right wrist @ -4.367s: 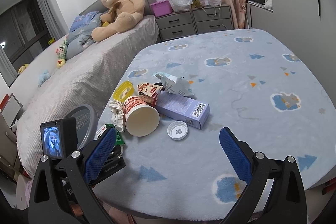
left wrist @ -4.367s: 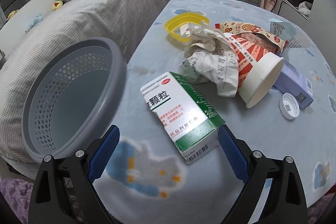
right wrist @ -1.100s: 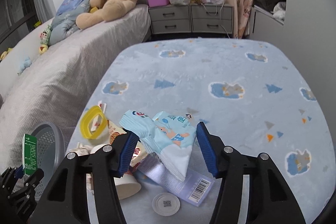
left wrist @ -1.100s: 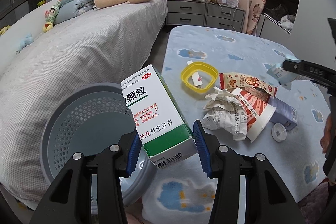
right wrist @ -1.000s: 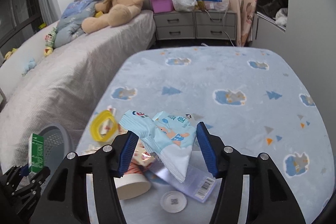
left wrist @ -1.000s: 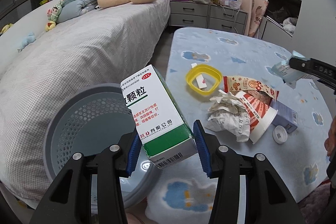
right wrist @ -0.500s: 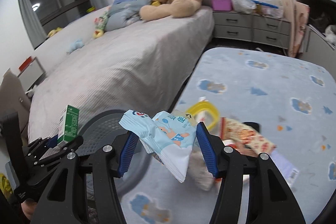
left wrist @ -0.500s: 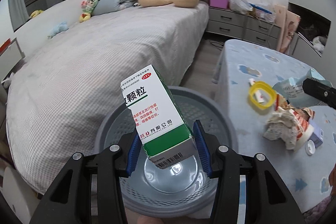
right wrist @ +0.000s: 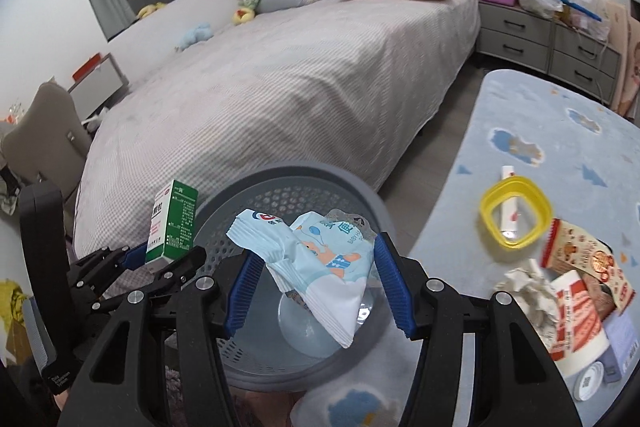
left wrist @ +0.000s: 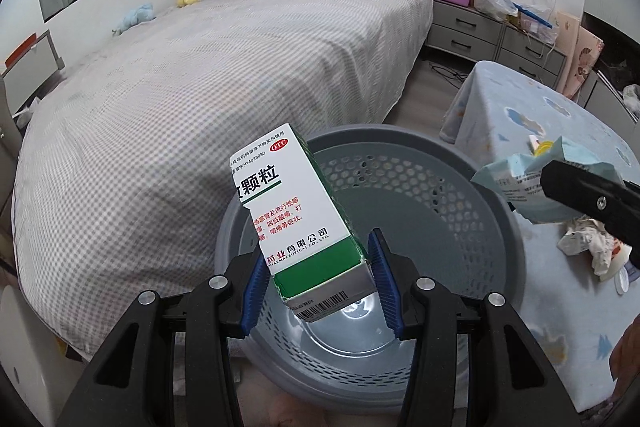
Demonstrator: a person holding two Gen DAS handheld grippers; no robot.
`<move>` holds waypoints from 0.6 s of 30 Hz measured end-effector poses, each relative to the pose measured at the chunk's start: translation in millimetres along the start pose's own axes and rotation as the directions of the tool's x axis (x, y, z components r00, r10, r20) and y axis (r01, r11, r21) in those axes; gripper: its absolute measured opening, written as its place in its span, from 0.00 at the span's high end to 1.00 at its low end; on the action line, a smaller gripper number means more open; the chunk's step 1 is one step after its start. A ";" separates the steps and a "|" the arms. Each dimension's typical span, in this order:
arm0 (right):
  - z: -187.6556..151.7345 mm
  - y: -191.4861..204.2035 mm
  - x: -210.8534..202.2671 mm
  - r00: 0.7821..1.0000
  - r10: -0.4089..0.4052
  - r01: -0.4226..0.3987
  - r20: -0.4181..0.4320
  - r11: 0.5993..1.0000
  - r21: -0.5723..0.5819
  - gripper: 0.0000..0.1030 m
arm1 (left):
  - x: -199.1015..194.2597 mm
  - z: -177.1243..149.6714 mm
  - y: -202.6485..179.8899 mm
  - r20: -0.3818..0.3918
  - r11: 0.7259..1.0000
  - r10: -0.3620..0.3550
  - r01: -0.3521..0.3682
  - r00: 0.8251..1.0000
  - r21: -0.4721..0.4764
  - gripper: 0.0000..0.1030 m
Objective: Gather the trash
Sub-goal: 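Open both tools to drop the box and packet into the wastebasket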
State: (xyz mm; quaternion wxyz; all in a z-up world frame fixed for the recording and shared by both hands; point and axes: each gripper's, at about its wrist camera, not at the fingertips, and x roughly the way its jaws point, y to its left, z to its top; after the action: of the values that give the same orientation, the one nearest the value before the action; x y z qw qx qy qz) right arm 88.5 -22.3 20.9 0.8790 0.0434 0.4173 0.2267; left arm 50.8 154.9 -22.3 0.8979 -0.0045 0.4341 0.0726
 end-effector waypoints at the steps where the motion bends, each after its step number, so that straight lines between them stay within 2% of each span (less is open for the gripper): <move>1: -1.0 1.5 4.6 1.000 0.002 -0.003 -0.010 1.000 -0.007 0.46 | 2.9 -0.7 2.1 -0.007 1.000 0.005 -0.005 1.000 -0.003 0.55; 10: -8.5 7.6 32.7 0.996 0.047 -0.049 -0.074 0.999 -0.024 0.46 | 20.8 1.5 18.6 -0.049 0.999 0.005 -0.007 0.999 -0.045 0.55; 16: -8.1 4.4 34.6 0.995 0.059 -0.060 -0.077 0.998 -0.016 0.44 | 21.1 3.8 16.9 -0.037 0.999 0.005 -0.007 0.999 -0.038 0.55; 18: -7.7 3.2 34.2 0.995 0.061 -0.062 -0.074 0.998 -0.010 0.41 | 17.5 2.5 14.3 -0.027 0.999 0.012 -0.013 1.000 -0.030 0.50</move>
State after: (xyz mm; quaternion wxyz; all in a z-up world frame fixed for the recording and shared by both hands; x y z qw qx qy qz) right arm 100.3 -5.5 -7.7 0.8558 0.0425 0.4464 0.2578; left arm 61.6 171.5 -33.6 0.8914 -0.0164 0.4450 0.0848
